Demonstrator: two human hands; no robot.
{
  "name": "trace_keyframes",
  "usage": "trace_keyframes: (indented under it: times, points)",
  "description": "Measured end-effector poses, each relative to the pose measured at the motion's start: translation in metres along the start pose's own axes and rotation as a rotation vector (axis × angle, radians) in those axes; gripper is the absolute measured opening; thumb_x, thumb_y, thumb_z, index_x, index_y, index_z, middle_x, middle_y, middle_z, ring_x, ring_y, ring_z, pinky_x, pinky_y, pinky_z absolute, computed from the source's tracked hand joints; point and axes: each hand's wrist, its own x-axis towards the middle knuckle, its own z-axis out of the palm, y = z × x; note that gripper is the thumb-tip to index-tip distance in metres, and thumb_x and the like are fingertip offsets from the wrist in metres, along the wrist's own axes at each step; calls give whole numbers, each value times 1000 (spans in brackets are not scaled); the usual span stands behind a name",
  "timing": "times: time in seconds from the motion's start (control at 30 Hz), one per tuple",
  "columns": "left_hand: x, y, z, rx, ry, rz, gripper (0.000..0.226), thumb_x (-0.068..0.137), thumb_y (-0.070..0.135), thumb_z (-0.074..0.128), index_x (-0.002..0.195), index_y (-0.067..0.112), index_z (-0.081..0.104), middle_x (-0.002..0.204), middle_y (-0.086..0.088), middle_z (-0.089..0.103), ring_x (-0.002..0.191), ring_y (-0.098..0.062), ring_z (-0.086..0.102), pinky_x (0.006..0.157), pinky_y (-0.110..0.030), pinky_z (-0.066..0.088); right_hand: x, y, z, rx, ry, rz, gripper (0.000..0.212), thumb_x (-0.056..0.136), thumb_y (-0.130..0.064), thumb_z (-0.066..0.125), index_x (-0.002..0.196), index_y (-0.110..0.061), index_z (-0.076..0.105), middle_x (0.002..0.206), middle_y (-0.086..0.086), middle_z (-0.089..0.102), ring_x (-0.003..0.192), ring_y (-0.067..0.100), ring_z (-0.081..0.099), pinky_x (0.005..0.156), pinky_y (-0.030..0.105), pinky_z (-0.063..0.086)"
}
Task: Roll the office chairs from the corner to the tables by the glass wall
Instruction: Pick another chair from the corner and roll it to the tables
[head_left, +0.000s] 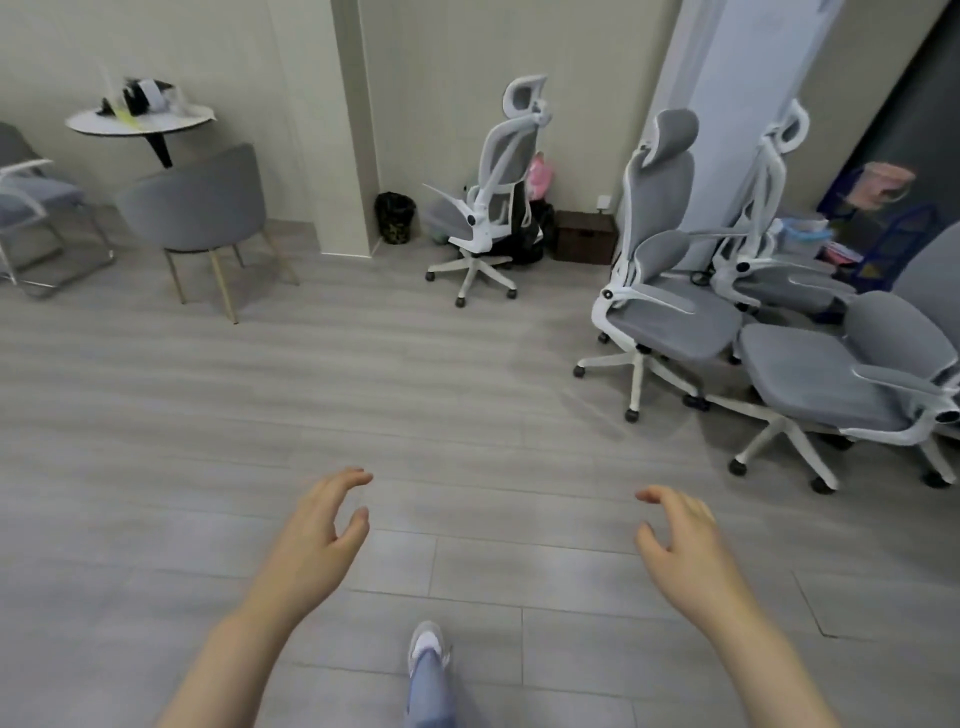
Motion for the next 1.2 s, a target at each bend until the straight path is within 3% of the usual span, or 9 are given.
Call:
trace_keyframes:
  times: [0.13, 0.23, 0.4, 0.6, 0.87, 1.07, 1.2]
  points:
    - [116, -13, -9, 4, -3, 13, 37, 94, 15, 57, 128, 29, 53, 132, 19, 45, 125, -11, 47, 99, -23, 33, 108, -28, 22, -4, -8, -24, 31, 88, -13, 59, 119, -18, 58, 114, -9, 54, 122, 16, 44, 99, 27, 34]
    - [203, -10, -21, 11, -1, 28, 37, 94, 16, 56, 124, 37, 50, 130, 21, 44, 101, -14, 51, 91, -24, 34, 188, -55, 28, 5, 6, -37, 31, 90, -13, 57, 121, -19, 56, 113, -11, 51, 123, 13, 41, 97, 25, 33]
    - [336, -8, -18, 28, -14, 87, 36, 94, 17, 55, 128, 28, 54, 131, 20, 46, 126, -3, 42, 101, -24, 32, 303, -78, 38, 32, 36, -32, 30, 90, -16, 56, 119, -21, 56, 112, -15, 50, 120, 10, 40, 96, 23, 31]
    - [478, -5, 25, 89, -121, 145, 36, 94, 19, 57, 130, 26, 53, 130, 19, 45, 128, -9, 45, 102, -22, 31, 433, -50, 55, 25, 20, 18, 31, 88, -15, 58, 119, -19, 58, 116, -7, 56, 121, 15, 43, 99, 28, 35]
    - [701, 35, 70, 69, -26, 100, 35, 95, 17, 56, 129, 21, 55, 135, 9, 51, 127, -12, 46, 102, -23, 32, 678, -22, 41, -23, 17, -28, 29, 86, -14, 61, 114, -19, 60, 112, -2, 60, 111, 20, 48, 97, 34, 39]
    - [829, 58, 104, -32, 3, 36, 34, 94, 16, 56, 126, 29, 54, 131, 16, 49, 115, -7, 49, 99, -24, 35, 845, -25, 28, -57, -54, -137, 30, 88, -15, 59, 118, -20, 59, 117, -4, 57, 116, 17, 47, 101, 34, 37]
    - [901, 50, 130, -44, -30, 9, 38, 93, 19, 59, 113, 49, 48, 132, 17, 51, 122, -3, 47, 101, -26, 38, 919, -19, 42, -6, -97, -123, 30, 90, -18, 59, 119, -24, 57, 119, -10, 54, 118, 11, 45, 102, 31, 36]
